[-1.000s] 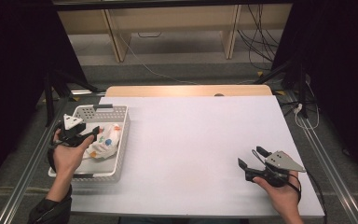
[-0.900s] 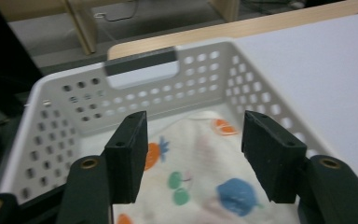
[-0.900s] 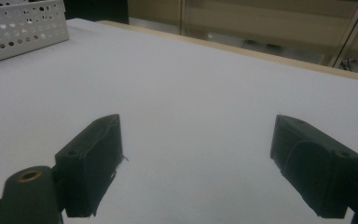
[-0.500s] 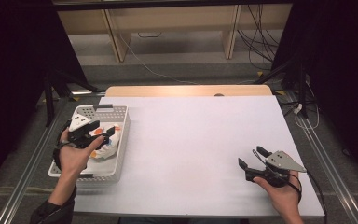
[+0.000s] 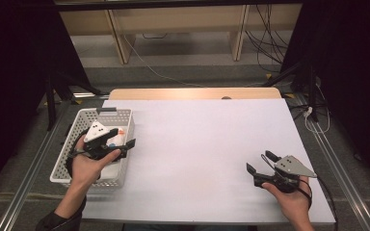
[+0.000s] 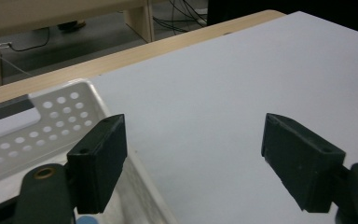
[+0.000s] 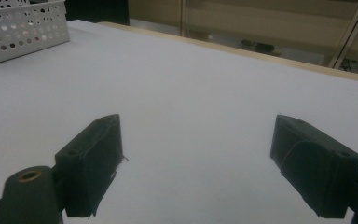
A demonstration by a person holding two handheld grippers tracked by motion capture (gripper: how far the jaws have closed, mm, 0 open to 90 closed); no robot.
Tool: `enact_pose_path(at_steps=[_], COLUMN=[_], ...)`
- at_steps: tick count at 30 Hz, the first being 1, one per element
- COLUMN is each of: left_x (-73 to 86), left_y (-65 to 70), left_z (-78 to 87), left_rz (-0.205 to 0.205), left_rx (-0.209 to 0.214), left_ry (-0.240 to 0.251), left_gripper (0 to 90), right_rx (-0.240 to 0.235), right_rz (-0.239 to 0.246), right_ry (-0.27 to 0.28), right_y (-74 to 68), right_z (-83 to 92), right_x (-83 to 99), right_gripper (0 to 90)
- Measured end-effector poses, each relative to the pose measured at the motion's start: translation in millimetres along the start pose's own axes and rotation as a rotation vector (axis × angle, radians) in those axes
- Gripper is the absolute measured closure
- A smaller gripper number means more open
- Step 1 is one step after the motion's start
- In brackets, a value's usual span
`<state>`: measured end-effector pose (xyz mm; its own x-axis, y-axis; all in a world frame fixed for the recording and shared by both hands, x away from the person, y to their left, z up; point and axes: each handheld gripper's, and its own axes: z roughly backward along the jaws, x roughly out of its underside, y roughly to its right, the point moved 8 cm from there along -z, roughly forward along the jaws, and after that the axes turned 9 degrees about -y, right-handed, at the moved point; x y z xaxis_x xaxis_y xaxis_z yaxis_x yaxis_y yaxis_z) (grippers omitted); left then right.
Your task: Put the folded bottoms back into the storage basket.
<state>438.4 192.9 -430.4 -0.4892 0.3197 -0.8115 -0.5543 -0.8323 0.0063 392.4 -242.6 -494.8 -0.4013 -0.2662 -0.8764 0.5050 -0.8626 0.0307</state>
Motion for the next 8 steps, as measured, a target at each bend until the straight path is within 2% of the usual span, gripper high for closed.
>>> enact_pose_path(at_steps=[6,8], left_x=[0.3,1.0], left_y=[33.6,40.7], left_z=[-0.5,-2.5], left_rz=[-0.068,-0.084], left_rx=[0.067,0.082], left_ry=[0.015,0.014], left_gripper=[18.4,18.0], right_rx=[0.000,0.001], right_rz=[0.001,0.002], right_ry=[-0.001,-0.002], right_y=[0.4,0.8], right_z=[0.0,0.2], right_x=[0.3,0.4], right_gripper=[17.3,17.3])
